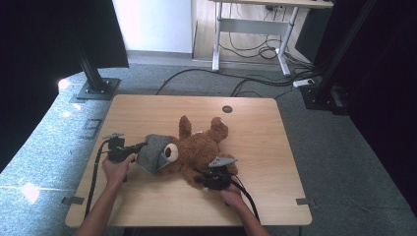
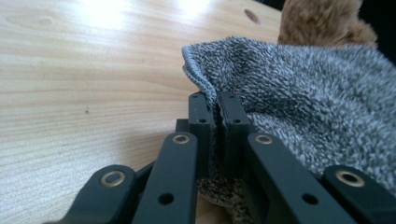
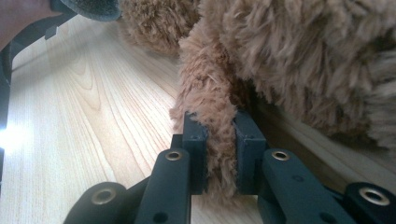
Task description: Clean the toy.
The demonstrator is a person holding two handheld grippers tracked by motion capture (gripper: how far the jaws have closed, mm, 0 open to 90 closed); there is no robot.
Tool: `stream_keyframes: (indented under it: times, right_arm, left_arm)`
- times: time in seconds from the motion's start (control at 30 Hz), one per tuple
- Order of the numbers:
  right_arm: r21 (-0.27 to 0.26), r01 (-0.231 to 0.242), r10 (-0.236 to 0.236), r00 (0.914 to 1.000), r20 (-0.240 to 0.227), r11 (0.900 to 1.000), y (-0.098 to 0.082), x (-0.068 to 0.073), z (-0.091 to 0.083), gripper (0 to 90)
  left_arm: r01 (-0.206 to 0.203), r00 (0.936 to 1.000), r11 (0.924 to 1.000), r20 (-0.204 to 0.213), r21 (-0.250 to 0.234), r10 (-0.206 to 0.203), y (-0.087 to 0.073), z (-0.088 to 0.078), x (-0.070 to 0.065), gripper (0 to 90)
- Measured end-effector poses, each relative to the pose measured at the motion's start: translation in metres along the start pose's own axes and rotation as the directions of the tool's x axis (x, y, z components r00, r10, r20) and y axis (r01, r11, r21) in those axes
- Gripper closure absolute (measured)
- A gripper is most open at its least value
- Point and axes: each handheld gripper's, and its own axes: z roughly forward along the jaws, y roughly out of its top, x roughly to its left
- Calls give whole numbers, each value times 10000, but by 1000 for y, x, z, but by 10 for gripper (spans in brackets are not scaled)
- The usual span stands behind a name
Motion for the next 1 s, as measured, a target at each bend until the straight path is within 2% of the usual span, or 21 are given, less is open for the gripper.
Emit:
stream_keyframes:
  times: [0.13,0.2,0.33,0.53,0.63,0.73,0.87,0.9,1.0]
  right_arm:
    - [26,6,-5,10000,-32,10000,0,0,0,786]
    - [29,2,-2,10000,-31,10000,0,0,0,786]
    - [24,-4,4,10000,-41,10000,0,0,0,786]
    - [41,36,-35,10000,-33,10000,0,1,0,786]
    - [46,94,-94,10000,-18,9999,0,2,1,786]
    - [73,130,-130,9999,-5,9999,0,3,1,787]
    - [71,201,-200,9998,-23,9998,0,3,2,787]
    - [72,204,-204,9998,-6,9998,0,3,2,787]
    - [77,180,-180,9998,6,9998,0,4,2,787]
  left_arm:
    - [-1,9993,9994,375,-350,14,6,-6,-3,853]
    - [153,9970,9978,765,-641,-104,11,-10,-6,852]
    - [145,9936,9958,1128,-904,-43,24,-9,-16,851]
    - [-226,9906,9986,1335,-484,289,35,15,-34,850]
    - [-569,9888,9982,1375,-169,587,41,29,-47,850]
    - [-875,9838,9962,1570,-17,867,45,38,-61,849]
    - [-1369,9815,9903,1381,229,1325,48,47,-78,847]
    - [-1553,9823,9871,1118,387,1501,49,50,-80,846]
    - [-1651,9857,9830,476,797,1617,50,58,-81,843]
